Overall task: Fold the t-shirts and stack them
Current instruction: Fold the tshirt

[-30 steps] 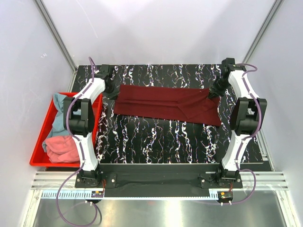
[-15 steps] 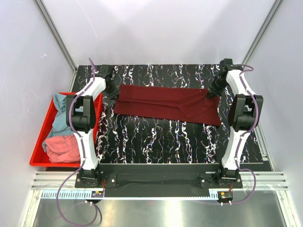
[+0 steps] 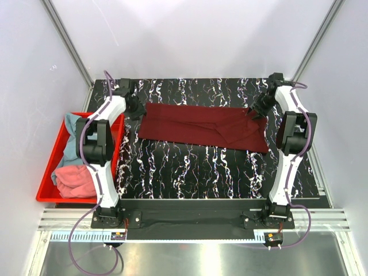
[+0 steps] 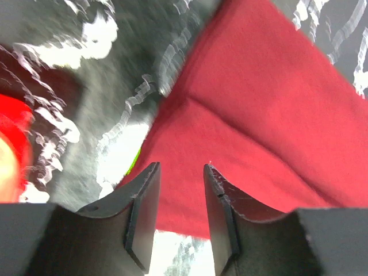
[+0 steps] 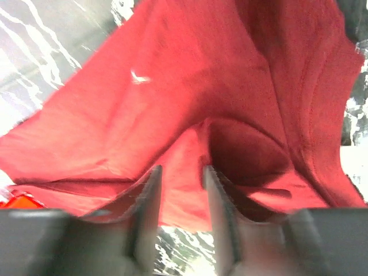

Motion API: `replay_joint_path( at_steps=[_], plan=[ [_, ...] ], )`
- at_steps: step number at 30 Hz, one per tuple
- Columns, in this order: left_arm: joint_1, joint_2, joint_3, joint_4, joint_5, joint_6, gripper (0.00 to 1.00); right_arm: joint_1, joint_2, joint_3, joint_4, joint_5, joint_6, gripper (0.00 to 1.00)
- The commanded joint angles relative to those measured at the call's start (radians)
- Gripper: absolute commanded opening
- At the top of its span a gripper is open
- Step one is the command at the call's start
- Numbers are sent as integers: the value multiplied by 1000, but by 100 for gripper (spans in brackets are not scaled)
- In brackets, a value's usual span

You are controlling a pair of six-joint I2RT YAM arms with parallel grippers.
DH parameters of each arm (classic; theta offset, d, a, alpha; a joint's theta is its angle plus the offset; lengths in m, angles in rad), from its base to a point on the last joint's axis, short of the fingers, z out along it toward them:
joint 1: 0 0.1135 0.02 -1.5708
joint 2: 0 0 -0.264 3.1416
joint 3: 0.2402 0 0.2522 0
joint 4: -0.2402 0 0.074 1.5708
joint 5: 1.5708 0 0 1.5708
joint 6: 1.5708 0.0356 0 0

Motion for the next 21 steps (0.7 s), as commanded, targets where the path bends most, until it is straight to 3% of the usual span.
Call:
replay_joint_path(
  at_steps=[1,6,10,12,15,21],
  plan=[
    [-30,-105,-114,143,143,22,40,-24,6,77,43,-70,27,46],
    [-64,-86,-175,150,184,12,38,-72,57,146,23,-231,73,59],
    [-67,-80,-193,122,144,14,37,-74,25,212,-104,-138,-25,69],
    [-67,-82,-210,116,119,18,37,-57,-39,173,-138,-128,-77,68],
    [-67,-71,-231,89,87,14,37,8,-163,-86,-59,-147,-89,66],
    [-67,-86,-302,96,90,2,35,77,-267,-362,104,-210,-30,50]
  ],
)
